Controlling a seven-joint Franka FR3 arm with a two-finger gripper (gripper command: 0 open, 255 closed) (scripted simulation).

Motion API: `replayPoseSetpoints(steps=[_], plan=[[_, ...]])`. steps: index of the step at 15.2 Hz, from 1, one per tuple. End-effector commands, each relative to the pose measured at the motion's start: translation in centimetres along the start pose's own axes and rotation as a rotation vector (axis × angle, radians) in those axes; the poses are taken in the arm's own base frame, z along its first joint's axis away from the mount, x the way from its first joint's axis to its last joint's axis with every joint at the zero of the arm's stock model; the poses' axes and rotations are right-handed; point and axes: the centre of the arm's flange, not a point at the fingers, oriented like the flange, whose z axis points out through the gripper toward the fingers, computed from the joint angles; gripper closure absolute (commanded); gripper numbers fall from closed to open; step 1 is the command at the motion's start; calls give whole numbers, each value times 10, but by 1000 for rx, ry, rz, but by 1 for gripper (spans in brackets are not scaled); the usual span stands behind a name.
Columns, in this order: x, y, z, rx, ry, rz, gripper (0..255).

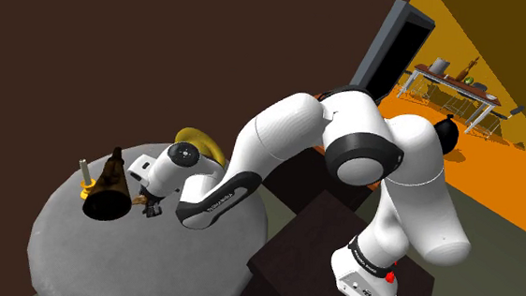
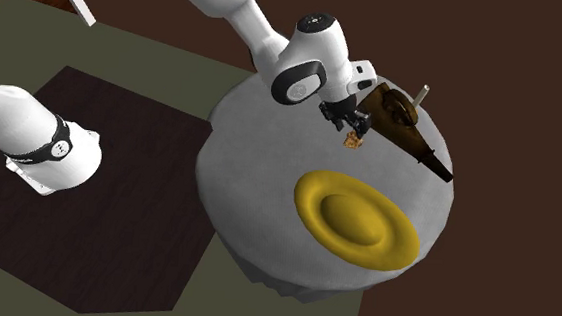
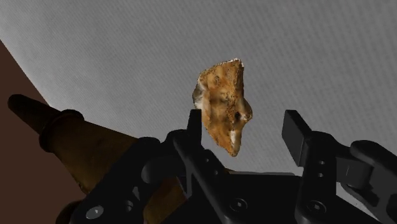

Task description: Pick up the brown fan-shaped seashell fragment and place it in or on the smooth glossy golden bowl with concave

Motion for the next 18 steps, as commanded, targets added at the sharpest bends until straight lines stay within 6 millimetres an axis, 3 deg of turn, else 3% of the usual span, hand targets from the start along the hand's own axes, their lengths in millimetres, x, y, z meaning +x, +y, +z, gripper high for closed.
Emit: replayPoseSetpoints(steps=[1, 9, 18], plan=[[0, 0, 0, 0, 0, 0, 255], [0, 0, 0, 0, 0, 0, 255], [9, 17, -43, 0, 0, 0, 255]])
